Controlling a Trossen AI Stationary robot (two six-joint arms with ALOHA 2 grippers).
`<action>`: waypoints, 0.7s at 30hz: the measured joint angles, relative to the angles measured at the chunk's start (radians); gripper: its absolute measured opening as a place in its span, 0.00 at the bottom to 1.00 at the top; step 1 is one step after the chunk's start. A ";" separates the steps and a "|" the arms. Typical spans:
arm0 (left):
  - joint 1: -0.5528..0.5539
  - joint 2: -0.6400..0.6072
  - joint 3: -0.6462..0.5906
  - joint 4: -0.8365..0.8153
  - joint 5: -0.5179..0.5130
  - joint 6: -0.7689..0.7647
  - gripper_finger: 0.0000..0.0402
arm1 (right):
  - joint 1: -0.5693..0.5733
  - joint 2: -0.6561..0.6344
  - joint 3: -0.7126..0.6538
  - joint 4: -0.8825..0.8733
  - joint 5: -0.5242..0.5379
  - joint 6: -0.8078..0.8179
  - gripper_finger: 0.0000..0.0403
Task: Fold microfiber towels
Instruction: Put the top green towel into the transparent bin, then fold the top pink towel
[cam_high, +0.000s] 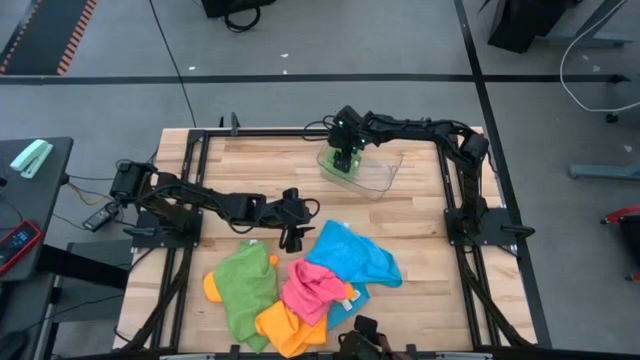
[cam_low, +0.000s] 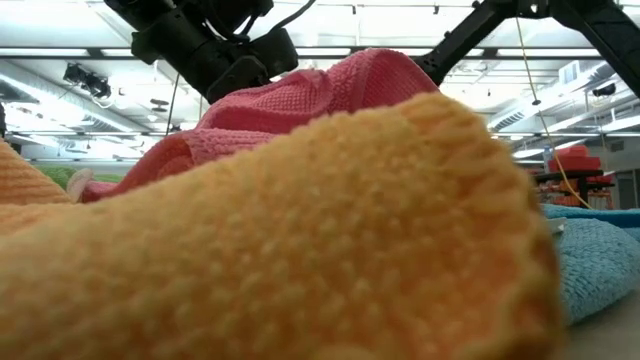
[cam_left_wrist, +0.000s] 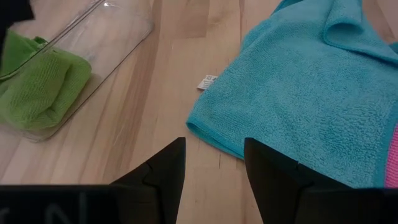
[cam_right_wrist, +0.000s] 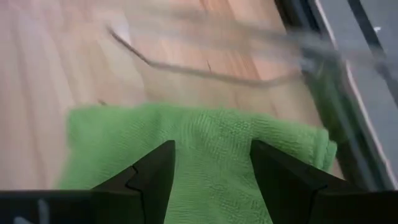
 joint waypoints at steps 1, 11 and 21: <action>0.000 0.000 0.000 -0.001 0.000 0.000 0.43 | -0.004 0.000 -0.009 -0.005 0.001 0.004 0.54; 0.000 0.000 0.000 -0.001 0.000 0.000 0.43 | -0.015 0.000 -0.009 -0.031 0.042 0.040 0.54; 0.000 0.000 0.000 -0.004 0.000 0.000 0.43 | -0.010 -0.039 0.040 -0.110 0.050 0.046 0.54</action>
